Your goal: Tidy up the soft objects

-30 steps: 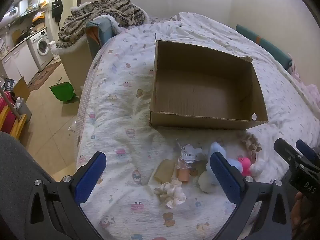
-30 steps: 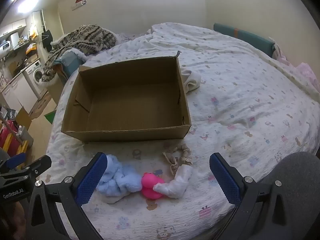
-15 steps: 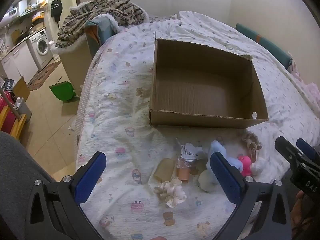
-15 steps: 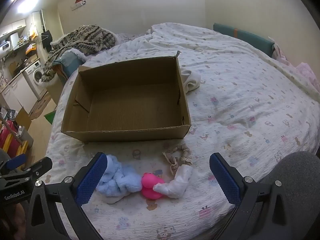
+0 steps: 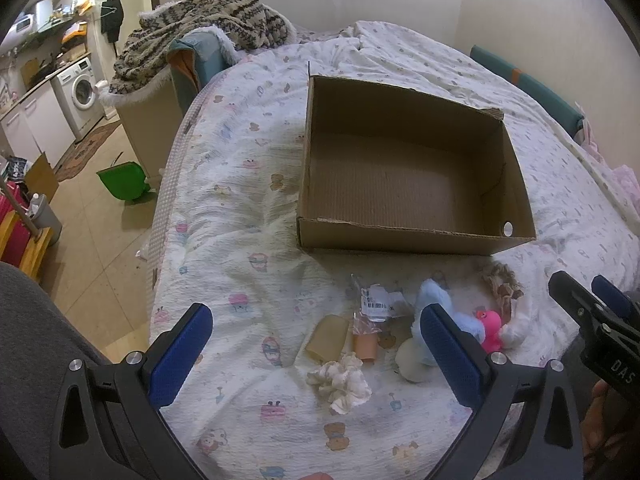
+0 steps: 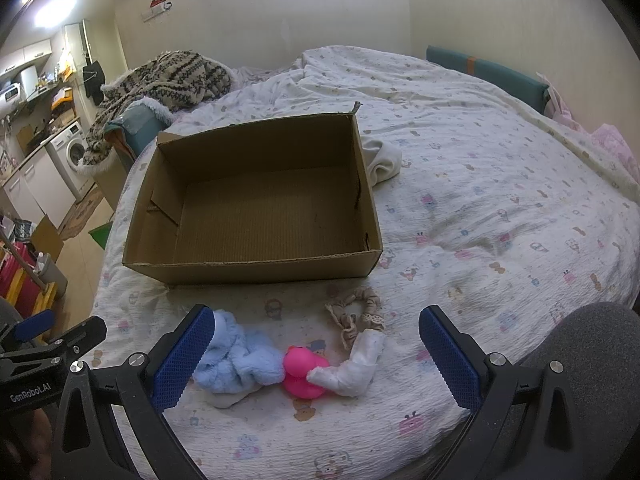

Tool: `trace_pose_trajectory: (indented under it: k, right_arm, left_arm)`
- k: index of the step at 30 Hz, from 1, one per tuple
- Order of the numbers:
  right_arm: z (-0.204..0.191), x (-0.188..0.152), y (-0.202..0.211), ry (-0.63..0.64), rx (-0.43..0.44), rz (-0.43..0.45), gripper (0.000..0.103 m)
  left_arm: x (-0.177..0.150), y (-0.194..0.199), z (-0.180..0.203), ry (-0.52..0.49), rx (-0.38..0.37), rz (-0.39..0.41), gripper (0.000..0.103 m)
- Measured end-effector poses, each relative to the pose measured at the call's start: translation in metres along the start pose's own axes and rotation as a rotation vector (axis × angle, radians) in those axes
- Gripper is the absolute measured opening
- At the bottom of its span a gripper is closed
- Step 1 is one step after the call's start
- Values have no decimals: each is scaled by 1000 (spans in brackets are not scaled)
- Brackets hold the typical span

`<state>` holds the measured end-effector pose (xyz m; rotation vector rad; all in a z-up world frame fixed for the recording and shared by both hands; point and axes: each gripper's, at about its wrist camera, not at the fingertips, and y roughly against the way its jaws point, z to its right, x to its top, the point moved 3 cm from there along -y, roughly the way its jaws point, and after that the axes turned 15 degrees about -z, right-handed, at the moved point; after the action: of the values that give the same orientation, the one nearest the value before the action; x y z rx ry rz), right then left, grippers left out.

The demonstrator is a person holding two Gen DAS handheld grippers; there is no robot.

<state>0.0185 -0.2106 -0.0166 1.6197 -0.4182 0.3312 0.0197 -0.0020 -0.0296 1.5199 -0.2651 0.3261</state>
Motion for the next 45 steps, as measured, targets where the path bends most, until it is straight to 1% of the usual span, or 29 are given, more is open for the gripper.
trace_pose_trajectory:
  k: [36,42,45]
  right_arm:
    - [0,1,0,-1,3,2,103]
    - [5,1,-2,-2,4,2,103]
    - [1,1,1,-7,7,2,103]
  left_arm:
    - [-2,1,-1,-2,7,-2,103]
    - [-2,1,-1,-2,8,-3,103]
    - [-1,1,-1,-2,8,-3,103]
